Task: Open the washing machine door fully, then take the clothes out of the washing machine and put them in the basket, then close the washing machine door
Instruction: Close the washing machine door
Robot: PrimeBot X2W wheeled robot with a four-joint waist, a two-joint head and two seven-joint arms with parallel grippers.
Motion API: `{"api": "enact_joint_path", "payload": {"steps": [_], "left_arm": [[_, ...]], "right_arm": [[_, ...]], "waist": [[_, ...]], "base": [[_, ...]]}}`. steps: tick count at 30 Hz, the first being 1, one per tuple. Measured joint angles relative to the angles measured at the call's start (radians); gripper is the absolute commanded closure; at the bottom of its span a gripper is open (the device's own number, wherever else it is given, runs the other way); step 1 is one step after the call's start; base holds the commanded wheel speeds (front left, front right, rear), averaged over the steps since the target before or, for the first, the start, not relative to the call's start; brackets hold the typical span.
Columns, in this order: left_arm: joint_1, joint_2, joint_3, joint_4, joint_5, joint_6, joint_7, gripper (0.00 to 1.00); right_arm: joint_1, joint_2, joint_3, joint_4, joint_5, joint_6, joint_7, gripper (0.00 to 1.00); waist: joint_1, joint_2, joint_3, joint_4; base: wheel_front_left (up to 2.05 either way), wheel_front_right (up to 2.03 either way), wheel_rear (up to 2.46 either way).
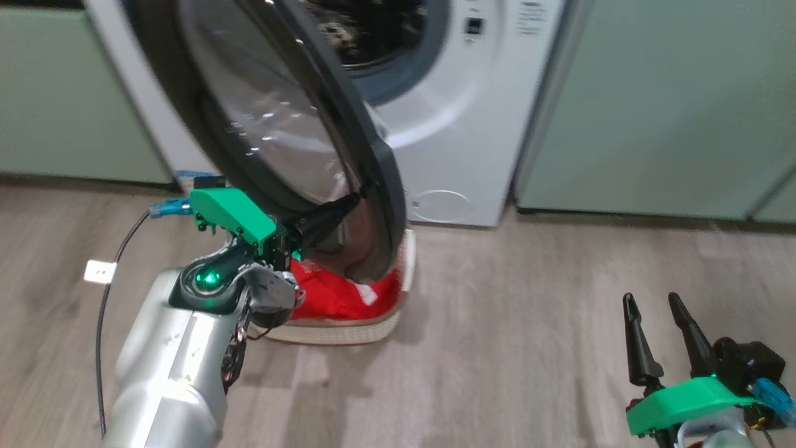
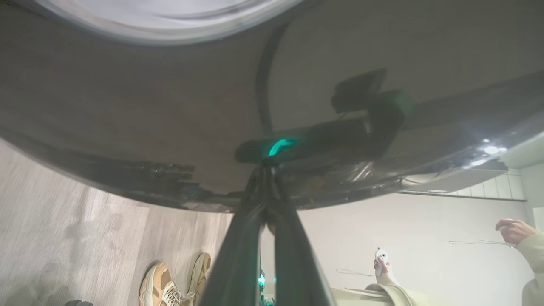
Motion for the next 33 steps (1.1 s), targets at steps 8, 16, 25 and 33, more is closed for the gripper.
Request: {"api": "enact_joint_path", "payload": {"steps": [8, 16, 25, 33], "left_arm": [[-0.024, 0.005, 0.022, 0.068, 0.003, -0.047, -0.100, 1.00], [-0.079, 0.022, 0.068, 0.165, 0.003, -0.099, -0.141, 1.00], [-0.098, 0.017, 0.071, 0.232, -0.006, -0.134, -0.142, 1.00], [0.008, 0.041, 0.069, 0.213, 0.051, -0.151, -0.251, 0.07]], "right_arm": [[-0.009, -0.001, -0.004, -0.003, 0.000, 0.000, 0.000, 0.00], [-0.008, -0.005, -0.010, -0.002, 0.000, 0.000, 0.000, 0.00], [0.001, -0.012, -0.021, -0.001, 0.000, 0.000, 0.000, 0.00], [0.015, -0.008, -0.032, -0.005, 0.000, 0.000, 0.000, 0.00]], "waist": [[0.0000, 0.0000, 0.031, -0.144], [0.0000, 0.0000, 0.034, -0.237], [0.0000, 0.0000, -0.001, -0.228], [0.0000, 0.0000, -0.031, -0.167]], "base": [[0.00, 0.00, 0.00], [0.00, 0.00, 0.00], [0.00, 0.00, 0.00], [0.00, 0.00, 0.00]]}}
